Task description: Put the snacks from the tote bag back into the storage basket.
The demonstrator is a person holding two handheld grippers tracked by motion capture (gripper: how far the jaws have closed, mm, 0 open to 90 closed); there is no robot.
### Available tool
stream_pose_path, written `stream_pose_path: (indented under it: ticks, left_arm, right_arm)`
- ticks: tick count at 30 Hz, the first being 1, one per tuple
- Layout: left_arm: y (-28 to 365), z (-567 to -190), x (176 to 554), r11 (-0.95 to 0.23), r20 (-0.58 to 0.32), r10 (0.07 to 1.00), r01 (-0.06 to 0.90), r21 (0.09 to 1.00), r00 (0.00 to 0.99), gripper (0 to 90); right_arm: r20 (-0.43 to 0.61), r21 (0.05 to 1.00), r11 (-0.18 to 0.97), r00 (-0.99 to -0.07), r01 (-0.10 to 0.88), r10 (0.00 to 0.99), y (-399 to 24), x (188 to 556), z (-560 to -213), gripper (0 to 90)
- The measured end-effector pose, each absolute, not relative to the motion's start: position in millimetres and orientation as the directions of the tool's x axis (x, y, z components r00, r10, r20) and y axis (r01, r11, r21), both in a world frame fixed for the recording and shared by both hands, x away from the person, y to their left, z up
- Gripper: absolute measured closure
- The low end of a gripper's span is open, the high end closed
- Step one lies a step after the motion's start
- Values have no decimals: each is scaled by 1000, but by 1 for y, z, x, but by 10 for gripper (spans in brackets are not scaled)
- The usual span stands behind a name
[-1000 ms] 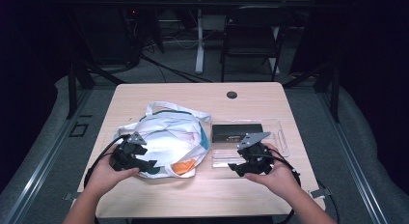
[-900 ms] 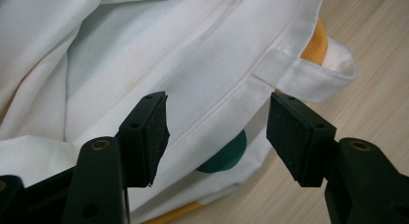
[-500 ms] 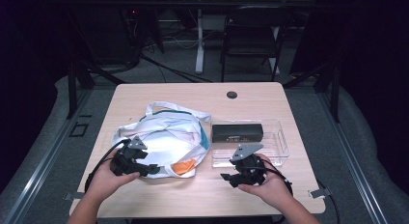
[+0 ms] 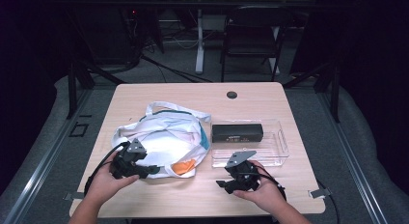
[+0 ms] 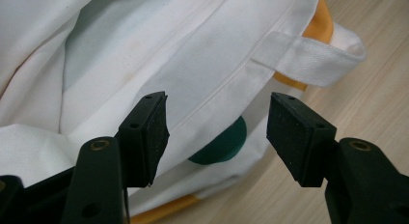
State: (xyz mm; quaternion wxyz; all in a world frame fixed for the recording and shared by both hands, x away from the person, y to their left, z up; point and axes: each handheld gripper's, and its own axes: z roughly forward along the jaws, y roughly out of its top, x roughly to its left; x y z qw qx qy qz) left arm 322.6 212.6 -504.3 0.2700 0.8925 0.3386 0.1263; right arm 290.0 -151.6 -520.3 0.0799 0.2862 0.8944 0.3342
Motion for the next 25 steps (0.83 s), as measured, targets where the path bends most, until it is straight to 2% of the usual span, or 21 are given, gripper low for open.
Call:
stream_pose_path:
  ticks: [11, 25]
  left_arm:
    - [212, -507, 321, -629, 55, 673, 532, 566, 737, 397]
    - [214, -508, 322, -626, 61, 679, 533, 569, 732, 396]
  right_arm:
    - [8, 642, 620, -813, 450, 582, -152, 291, -528, 402]
    - [18, 651, 599, -798, 466, 602, -156, 294, -532, 402]
